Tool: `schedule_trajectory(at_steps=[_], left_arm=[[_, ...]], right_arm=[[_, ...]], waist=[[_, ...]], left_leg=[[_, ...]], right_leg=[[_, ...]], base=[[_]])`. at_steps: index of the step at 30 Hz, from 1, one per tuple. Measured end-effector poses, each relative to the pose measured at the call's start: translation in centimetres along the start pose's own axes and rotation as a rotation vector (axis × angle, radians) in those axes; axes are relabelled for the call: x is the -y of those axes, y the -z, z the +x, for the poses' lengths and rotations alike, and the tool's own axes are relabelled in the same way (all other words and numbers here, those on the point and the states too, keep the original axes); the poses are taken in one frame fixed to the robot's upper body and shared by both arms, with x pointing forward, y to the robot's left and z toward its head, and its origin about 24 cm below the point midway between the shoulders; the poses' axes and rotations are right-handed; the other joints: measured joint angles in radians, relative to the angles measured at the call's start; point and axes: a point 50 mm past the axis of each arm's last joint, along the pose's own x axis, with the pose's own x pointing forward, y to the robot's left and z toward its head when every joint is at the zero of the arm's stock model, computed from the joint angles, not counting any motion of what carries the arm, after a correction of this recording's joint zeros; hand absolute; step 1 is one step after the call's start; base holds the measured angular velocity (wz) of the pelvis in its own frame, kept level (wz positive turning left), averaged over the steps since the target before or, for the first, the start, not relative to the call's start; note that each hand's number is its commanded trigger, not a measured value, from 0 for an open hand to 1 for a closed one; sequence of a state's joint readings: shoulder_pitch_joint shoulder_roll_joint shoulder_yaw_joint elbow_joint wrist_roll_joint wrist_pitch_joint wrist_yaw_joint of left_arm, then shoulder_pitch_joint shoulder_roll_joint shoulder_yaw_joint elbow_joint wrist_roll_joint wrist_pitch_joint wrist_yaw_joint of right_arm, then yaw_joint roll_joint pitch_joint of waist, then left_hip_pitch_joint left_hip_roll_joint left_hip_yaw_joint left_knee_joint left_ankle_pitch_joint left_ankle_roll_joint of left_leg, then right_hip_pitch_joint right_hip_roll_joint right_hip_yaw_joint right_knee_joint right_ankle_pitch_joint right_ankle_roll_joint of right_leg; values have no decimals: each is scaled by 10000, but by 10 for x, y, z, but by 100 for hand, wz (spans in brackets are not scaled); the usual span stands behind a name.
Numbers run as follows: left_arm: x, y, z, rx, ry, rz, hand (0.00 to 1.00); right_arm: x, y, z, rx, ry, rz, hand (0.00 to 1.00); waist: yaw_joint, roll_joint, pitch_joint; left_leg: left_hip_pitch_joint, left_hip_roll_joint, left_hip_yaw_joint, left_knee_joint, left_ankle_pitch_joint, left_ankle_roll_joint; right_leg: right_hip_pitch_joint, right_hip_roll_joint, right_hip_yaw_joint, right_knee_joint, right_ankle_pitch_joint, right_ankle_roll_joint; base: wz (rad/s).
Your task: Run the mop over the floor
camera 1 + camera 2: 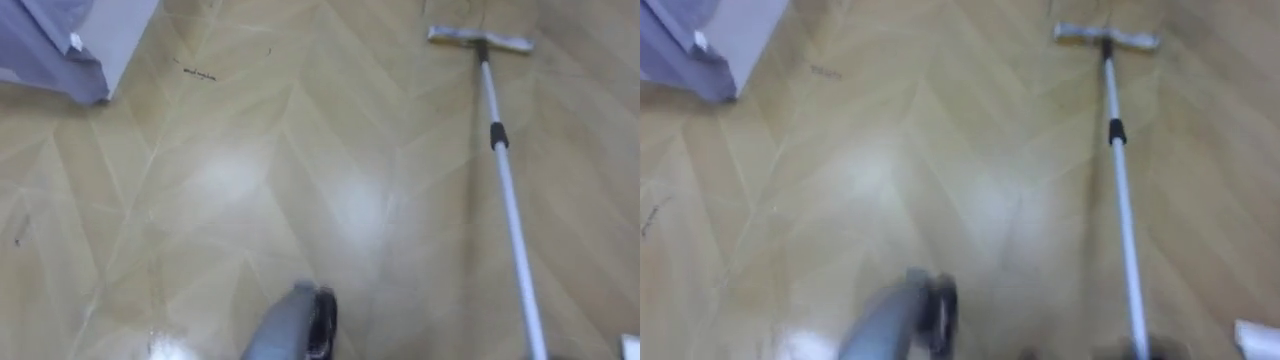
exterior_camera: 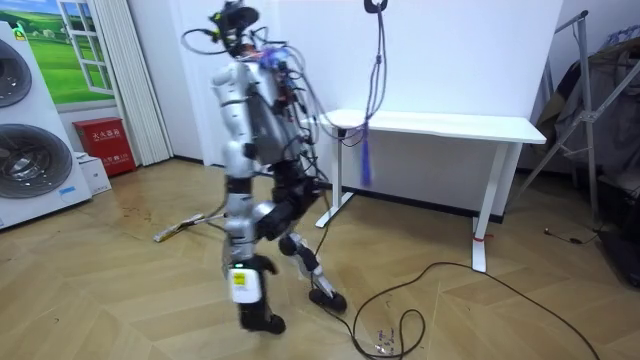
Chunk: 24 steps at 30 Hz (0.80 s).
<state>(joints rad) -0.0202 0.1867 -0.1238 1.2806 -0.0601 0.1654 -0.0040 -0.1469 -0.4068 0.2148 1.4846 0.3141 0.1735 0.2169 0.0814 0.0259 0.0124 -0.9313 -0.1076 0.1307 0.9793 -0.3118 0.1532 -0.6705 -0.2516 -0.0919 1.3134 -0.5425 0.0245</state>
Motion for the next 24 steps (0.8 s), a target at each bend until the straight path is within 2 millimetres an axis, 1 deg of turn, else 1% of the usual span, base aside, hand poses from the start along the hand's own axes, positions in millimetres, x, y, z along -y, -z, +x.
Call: schedule_trajectory(at_steps=[1,2,3,4,5,6,7,8,9,10,11,12,13,14,15,16,17,18,19,20,21,22,23,24], left_arm=[[4,-6,0,183,13,86,0],[5,-12,0,362,-83,236,0],[5,-16,-1,498,-182,245,0],[4,-22,-1,741,-351,246,0],[5,-23,-1,812,-389,272,0],[6,-23,-1,823,-444,296,0],[9,-20,-1,727,-389,328,0],[10,-18,-1,663,-362,397,0],[11,-12,-1,529,-345,406,0],[11,-7,-1,373,-361,378,0],[11,-4,0,288,-364,311,0],[10,2,0,102,-397,192,0],[7,5,0,-42,-480,178,0],[4,5,-1,-90,-530,153,0],[1,6,-1,-171,-598,-70,0],[-5,6,-1,-152,-697,-329,0],[-8,5,-1,-114,-763,-493,0],[-16,4,-2,-24,-921,-769,0],[-23,1,-3,133,-1100,-700,0],[-26,-2,-3,239,-1170,-569,0],[-28,-4,-4,420,-1213,-397,0],[-28,-5,-4,513,-1133,-211,0],[-27,-5,-4,519,-1069,-144,0],[-26,0,-4,413,-919,6,0]], right_arm=[[2,19,2,-451,120,44,100],[-2,31,3,-706,148,54,100],[-4,34,4,-756,188,46,100],[-9,36,5,-785,140,32,100],[-12,37,6,-810,137,27,100],[-17,41,7,-891,205,56,100],[-22,43,8,-926,280,76,100],[-24,43,8,-949,321,70,100],[-28,44,9,-976,342,58,100],[-31,45,10,-1010,361,66,100],[-31,45,10,-1038,383,82,100],[-31,43,9,-1023,435,104,100],[-31,32,9,-875,439,119,100],[-30,26,9,-814,457,134,100],[-28,8,7,-549,508,111,100],[-26,-15,3,-113,511,64,100],[-25,-29,1,159,505,51,100],[-22,-55,-6,772,435,45,100],[-16,-82,-14,1489,400,46,100],[-13,-94,-19,1871,374,70,100],[-6,-115,-29,2497,414,25,100],[0,-130,-37,2958,365,11,100],[2,-136,-40,3137,282,0,100],[2,-141,-43,3349,142,-26,100]], waist=[[-152,175,-85],[-273,365,-144],[-362,421,-166],[-519,613,-100],[-591,664,-81],[-617,697,-64],[-615,721,-57],[-611,724,-62],[-603,693,-57],[-518,650,-42],[-468,623,-24],[-378,579,-5],[-106,436,21],[54,364,62],[197,238,89],[302,65,104],[345,-78,119],[455,-279,100],[633,-547,105],[719,-713,132],[955,-1044,247],[1220,-1030,285],[1232,-1070,315],[1211,-1104,347]], left_leg=[[230,-152,-45,126,-380,137],[392,-230,-209,112,-650,191],[439,-258,-301,78,-727,212],[574,-314,-503,2,-831,226],[657,-320,-549,-79,-876,226],[924,-340,-621,-339,-914,221],[1270,-339,-676,-717,-915,216],[1452,-336,-702,-934,-915,216],[1768,-323,-714,-1274,-936,174],[2029,-314,-756,-1473,-992,82],[2162,-285,-789,-1505,-1040,40],[2374,-259,-935,-1510,-1130,-93],[2483,-235,-1112,-1341,-1198,-244],[2469,-199,-1161,-1086,-1214,-337],[2255,-75,-1180,-408,-1142,-578],[1808,73,-1089,701,-812,-1131],[1506,147,-1051,1368,-487,-1528],[804,315,-956,2628,540,-1867],[24,430,-849,3765,2170,-1993],[-435,444,-800,4207,3326,-2155],[-1332,490,-732,5162,5039,-2177],[-2196,746,-755,6377,4413,-1975],[-2521,862,-700,6611,3902,-1839],[-2663,1103,-588,5974,2989,-1664]], right_leg=[[-230,298,595,621,901,34],[-493,672,994,962,1508,116],[-724,873,1121,1041,1554,170],[-1182,1165,1194,1126,1490,155],[-1423,1265,1171,1056,1433,196],[-1817,1427,1198,487,1276,208],[-1981,1489,1146,-585,1179,238],[-1994,1484,1110,-1322,1179,237],[-1930,1473,1065,-2797,1266,173],[-1845,1588,1033,-4022,1511,22],[-1811,1642,1017,-4329,1802,-6],[-1617,1667,805,-4451,2073,-150],[-1417,1658,504,-4434,2039,-300],[-1359,1632,404,-4390,1982,-404],[-1246,1617,129,-4227,1807,-596],[-1239,1612,24,-3948,1515,-718],[-1251,1632,17,-3756,1346,-810],[-1282,1711,37,-3426,1093,-940],[-1299,1760,106,-3170,908,-1040],[-1290,1761,167,-3076,832,-1094],[-1230,1834,289,-2992,715,-1185],[-1106,1871,290,-2881,593,-1269],[-1011,1870,293,-2862,513,-1234],[-713,1817,304,-2958,380,-1097]], base=[[38],[10],[0],[0],[-12],[-26],[-31],[-28],[-23],[-21],[-16],[-27],[-36],[-46],[-34],[-23],[-12],[-11],[-10],[-15],[-25],[-22],[0],[21]])
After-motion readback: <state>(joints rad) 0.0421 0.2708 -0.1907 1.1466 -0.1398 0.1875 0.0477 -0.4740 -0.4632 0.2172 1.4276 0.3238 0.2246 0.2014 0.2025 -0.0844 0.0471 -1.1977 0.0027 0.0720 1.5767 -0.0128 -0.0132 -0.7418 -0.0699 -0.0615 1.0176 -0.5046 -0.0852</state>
